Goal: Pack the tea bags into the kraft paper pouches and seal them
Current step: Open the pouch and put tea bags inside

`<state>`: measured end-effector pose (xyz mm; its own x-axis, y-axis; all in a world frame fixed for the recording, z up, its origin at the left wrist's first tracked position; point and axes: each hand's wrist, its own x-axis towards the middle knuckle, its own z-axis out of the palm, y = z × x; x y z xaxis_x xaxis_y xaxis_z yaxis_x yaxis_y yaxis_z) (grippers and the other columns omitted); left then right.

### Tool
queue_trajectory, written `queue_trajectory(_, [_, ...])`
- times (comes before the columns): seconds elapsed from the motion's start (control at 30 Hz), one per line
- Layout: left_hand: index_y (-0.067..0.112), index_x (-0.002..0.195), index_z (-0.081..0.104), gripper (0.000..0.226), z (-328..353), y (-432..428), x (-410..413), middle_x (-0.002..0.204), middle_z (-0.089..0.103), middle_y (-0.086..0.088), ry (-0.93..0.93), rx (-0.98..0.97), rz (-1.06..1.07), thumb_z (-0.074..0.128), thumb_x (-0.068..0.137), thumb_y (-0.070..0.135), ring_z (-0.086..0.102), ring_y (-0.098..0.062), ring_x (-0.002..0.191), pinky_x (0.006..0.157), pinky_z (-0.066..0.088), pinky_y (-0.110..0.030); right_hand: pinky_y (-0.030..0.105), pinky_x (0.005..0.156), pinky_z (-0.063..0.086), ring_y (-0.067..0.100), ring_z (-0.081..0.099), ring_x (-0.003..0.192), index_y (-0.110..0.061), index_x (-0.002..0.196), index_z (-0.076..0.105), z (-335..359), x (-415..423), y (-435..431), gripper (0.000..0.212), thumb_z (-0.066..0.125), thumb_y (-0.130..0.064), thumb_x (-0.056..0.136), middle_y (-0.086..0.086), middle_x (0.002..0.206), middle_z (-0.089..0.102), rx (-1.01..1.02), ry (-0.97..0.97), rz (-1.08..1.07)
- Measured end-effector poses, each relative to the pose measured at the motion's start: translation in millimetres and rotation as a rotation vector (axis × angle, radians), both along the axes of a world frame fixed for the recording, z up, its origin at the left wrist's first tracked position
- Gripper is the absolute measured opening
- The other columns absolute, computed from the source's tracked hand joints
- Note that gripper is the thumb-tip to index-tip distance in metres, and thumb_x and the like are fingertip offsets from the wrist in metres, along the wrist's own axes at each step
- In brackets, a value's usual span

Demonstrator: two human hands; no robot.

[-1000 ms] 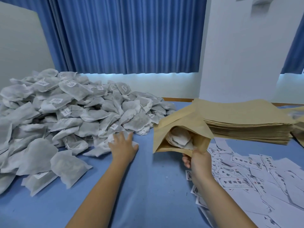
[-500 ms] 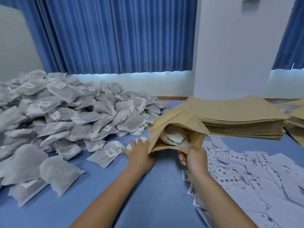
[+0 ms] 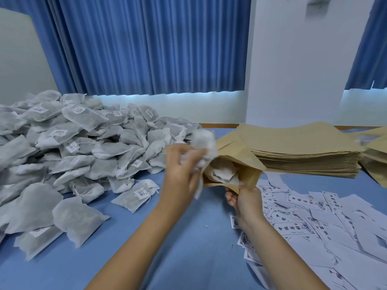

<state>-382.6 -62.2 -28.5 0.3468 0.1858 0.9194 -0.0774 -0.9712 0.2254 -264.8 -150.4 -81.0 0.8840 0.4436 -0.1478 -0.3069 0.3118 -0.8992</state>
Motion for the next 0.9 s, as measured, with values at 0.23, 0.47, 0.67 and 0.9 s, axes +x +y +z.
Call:
queue_trajectory(0.23, [0.013, 0.119, 0.052, 0.035, 6.2, -23.5, 46.0, 0.119, 0.054, -0.004, 0.876, 0.200, 0.222, 0.055, 0.084, 0.008, 0.048, -0.023, 0.107, 0.074, 0.046, -0.036, 0.025, 0.045, 0.036, 0.012, 0.048, 0.043, -0.010, 0.075, 0.055, 2.0, -5.0, -5.2, 0.028, 0.041, -0.014, 0.100, 0.006, 0.057, 0.055, 0.046, 0.022, 0.044])
queue_trajectory(0.47, [0.005, 0.129, 0.052, 0.035, 5.7, -4.4, 112.4, 0.132, 0.052, -0.015, 1.276, -0.256, 0.533, 0.050, 0.095, 0.015, 0.051, -0.032, 0.121, 0.100, 0.045, -0.043, 0.016, 0.032, 0.026, 0.008, 0.041, 0.031, -0.005, 0.079, 0.051, -0.7, -22.0, -7.4, 0.029, 0.030, 0.001, 0.098, 0.001, 0.044, 0.056, -0.035, -0.034, 0.077])
queue_trajectory(0.67, [0.008, 0.152, 0.008, 0.074, -1.6, 5.9, 112.7, 0.154, 0.016, -0.018, 1.375, -0.338, 0.434, 0.050, 0.093, 0.027, 0.019, -0.037, 0.141, 0.113, 0.024, -0.051, 0.016, 0.034, 0.028, 0.007, 0.042, 0.031, -0.005, 0.083, 0.052, -1.0, -23.9, -2.1, 0.030, 0.027, 0.006, 0.097, 0.002, 0.046, 0.061, -0.015, 0.018, 0.152])
queue_trajectory(0.9, [0.015, 0.072, 0.065, 0.019, 16.8, -2.5, 51.2, 0.065, 0.062, -0.004, 0.168, -0.049, 0.405, 0.048, 0.074, 0.008, 0.056, -0.023, 0.059, 0.049, 0.036, -0.028, 0.017, 0.035, 0.030, 0.011, 0.044, 0.036, -0.002, 0.077, 0.052, 7.7, -11.5, -7.5, 0.031, 0.030, 0.004, 0.097, 0.011, 0.062, 0.060, 0.019, 0.053, 0.084])
